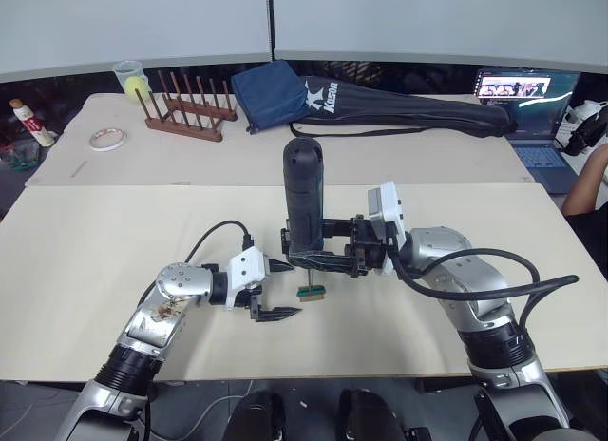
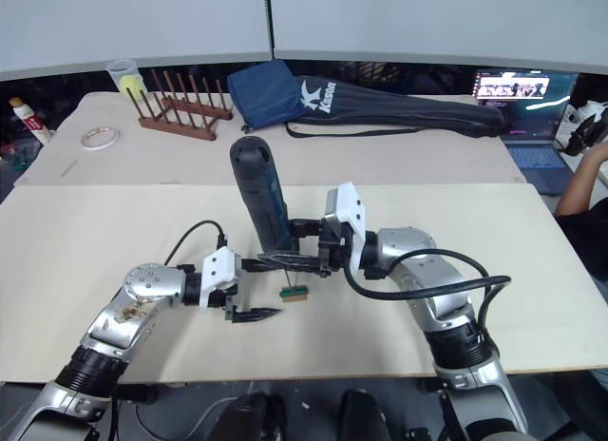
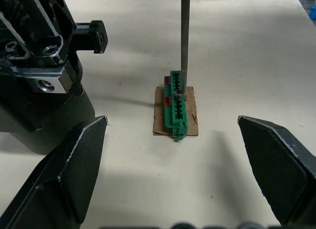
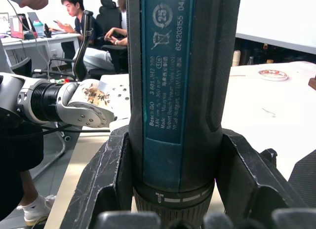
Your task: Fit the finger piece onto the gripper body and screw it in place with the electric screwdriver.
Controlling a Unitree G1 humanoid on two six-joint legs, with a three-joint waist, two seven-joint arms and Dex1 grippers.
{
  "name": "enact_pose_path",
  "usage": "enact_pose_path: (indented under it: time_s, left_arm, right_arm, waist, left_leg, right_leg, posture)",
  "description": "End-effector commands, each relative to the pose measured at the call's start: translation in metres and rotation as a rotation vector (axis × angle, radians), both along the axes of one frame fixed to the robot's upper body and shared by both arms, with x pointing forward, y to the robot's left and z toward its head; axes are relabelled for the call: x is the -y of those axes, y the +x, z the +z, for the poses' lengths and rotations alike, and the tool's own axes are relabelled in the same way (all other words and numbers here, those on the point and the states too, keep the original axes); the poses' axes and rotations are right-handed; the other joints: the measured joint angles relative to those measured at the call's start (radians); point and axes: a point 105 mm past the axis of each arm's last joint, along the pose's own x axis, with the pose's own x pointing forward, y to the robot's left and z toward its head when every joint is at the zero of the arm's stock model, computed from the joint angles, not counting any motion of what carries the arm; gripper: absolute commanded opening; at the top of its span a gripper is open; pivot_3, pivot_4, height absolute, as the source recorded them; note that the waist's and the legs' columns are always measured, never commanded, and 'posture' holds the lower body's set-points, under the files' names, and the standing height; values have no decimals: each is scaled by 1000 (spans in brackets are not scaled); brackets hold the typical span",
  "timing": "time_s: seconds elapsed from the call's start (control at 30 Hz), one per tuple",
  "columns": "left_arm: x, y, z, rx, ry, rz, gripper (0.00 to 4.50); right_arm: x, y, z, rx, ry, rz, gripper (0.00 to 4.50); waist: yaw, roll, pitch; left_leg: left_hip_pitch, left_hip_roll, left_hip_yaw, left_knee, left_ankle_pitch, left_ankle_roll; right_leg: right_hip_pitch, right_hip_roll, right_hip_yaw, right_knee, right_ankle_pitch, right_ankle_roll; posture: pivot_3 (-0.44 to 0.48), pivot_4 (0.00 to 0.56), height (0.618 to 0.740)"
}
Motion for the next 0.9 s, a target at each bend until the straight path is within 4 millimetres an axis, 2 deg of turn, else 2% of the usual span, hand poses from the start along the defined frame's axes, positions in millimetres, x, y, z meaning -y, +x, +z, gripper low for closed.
enact_pose_path:
  time_s: [0.03, 0.9]
  left_arm:
    - [3, 3, 9, 35, -14, -10, 4500]
    - [3, 6, 11, 40, -16, -5, 4500]
  right_arm:
    - [0, -5, 14, 64, 28, 15, 1928]
    - [1, -9, 3, 17, -7, 30, 1928]
  waist:
    - [0, 0, 0]
    - [0, 0, 0]
  left_leg:
    - [0, 0, 0, 0, 0, 0]
    - [0, 0, 0, 0, 0, 0]
  right_leg:
    - [0, 0, 0, 0, 0, 0]
    - [0, 0, 0, 0, 0, 0]
  posture:
    - [0, 150, 740]
    - [0, 150, 740]
